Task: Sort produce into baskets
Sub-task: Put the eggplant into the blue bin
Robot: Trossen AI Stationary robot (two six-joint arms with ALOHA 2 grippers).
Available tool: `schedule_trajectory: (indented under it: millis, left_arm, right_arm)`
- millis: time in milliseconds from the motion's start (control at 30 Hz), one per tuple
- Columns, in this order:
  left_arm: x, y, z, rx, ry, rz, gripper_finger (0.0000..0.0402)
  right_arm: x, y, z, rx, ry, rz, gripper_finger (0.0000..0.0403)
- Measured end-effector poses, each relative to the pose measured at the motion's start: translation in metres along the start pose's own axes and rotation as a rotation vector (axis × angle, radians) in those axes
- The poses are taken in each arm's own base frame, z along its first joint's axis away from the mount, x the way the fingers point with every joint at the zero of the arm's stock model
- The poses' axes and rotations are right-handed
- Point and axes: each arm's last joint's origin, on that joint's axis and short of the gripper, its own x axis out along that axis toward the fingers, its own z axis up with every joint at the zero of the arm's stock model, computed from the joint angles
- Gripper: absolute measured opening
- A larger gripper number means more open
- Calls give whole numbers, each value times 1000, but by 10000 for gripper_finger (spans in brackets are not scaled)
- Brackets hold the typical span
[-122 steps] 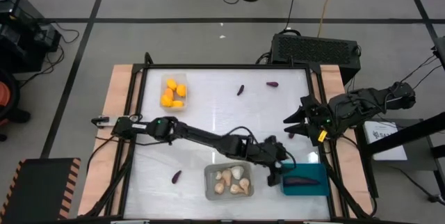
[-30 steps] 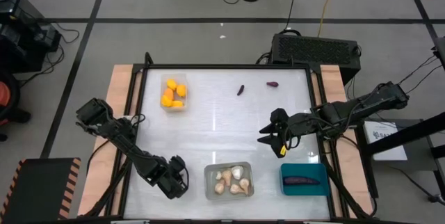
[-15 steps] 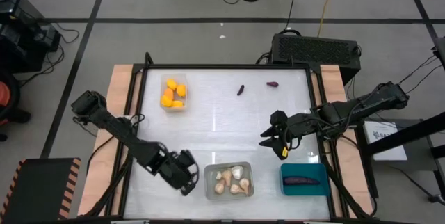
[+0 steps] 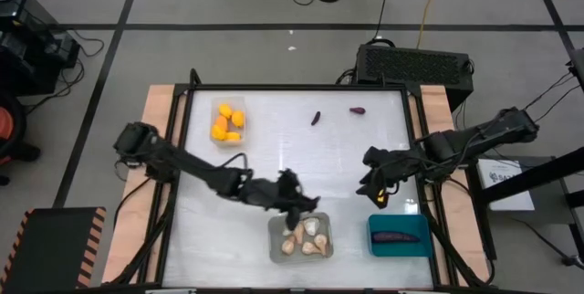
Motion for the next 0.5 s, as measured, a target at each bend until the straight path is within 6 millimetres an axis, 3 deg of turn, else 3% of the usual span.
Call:
schedule_trajectory:
  millis: [333,500]
  left_arm:
    - [116,-7,32,148,21,-166,52]
    - [167,-5,37,192,-17,-209,52]
  right_arm:
    - [-36,-20,-26,64,94,-90,183]
    - [-49,-32,-35,103,95,-169,183]
